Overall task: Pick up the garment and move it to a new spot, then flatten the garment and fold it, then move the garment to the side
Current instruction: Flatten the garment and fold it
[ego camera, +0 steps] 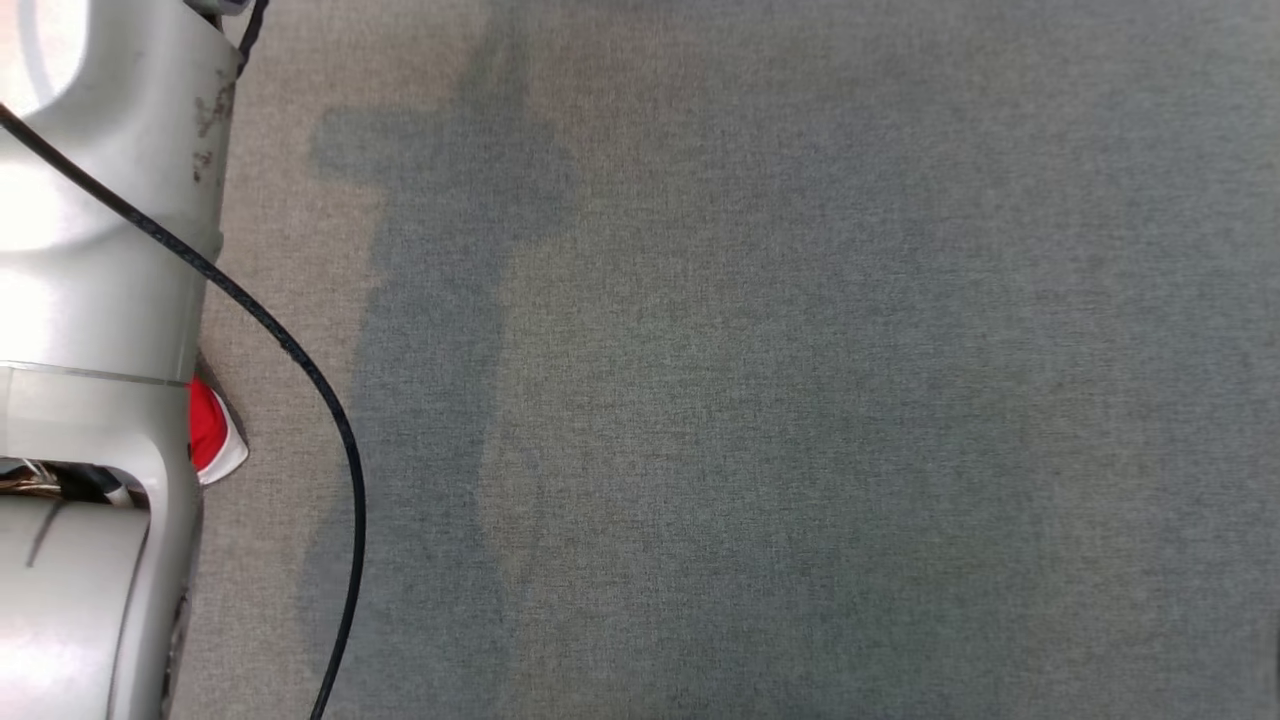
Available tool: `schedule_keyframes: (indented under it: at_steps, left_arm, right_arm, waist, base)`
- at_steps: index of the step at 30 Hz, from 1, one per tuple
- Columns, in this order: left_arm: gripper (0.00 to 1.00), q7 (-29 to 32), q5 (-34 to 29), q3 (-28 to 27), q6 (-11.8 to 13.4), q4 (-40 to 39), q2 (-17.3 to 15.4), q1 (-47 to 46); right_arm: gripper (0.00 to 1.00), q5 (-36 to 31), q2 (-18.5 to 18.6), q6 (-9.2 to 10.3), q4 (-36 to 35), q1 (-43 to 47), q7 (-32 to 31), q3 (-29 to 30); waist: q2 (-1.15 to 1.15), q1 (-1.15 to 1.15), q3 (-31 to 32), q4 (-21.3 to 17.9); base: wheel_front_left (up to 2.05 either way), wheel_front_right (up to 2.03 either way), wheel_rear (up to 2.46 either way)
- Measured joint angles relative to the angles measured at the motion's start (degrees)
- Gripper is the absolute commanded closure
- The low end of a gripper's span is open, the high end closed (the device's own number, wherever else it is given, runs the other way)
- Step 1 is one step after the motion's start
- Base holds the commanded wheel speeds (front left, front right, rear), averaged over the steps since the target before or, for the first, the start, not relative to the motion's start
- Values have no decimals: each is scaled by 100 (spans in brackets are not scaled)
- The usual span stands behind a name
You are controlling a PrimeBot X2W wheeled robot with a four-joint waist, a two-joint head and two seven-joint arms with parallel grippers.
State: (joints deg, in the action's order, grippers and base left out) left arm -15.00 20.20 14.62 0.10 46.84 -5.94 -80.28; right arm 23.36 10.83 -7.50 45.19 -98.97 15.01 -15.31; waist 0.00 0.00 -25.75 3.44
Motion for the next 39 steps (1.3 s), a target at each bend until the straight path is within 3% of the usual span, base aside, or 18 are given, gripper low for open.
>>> schedule_keyframes:
  at_steps: [8, 16, 23, 29, 39]
  left_arm:
    - [100, -8, -268, 18, -247, 147, 91, 707]
    - [100, -8, -549, 86, -341, 524, 86, 1544]
    - [100, -8, -822, 218, -359, 786, 59, 2368]
    - [100, -8, -1089, 426, -358, 939, 67, 2978]
    - [100, -9, -1569, 913, -286, 918, 16, 3866]
  right_arm:
    - [100, -9, 92, 1, -57, 1446, 8, -135]
    - [100, 554, 274, 1, 116, 2690, 8, -188]
    - [100, 1376, 331, 1, 54, 3768, 8, -268]
    - [100, 2012, 437, 1, 336, 4625, -8, -704]
    - [100, 2998, 789, 1, 372, 5738, -668, -1429]
  waist:
    - [0, 0, -400, 118]
    - [0, 0, -447, 180]
    - [0, 0, -166, 144]
    - [0, 0, 215, 101]
    - [0, 0, 890, 61]
  base:
    - [0, 0, 0]
    - [0, 0, 0]
    - [0, 0, 0]
    - [0, 0, 0]
    - [0, 0, 0]
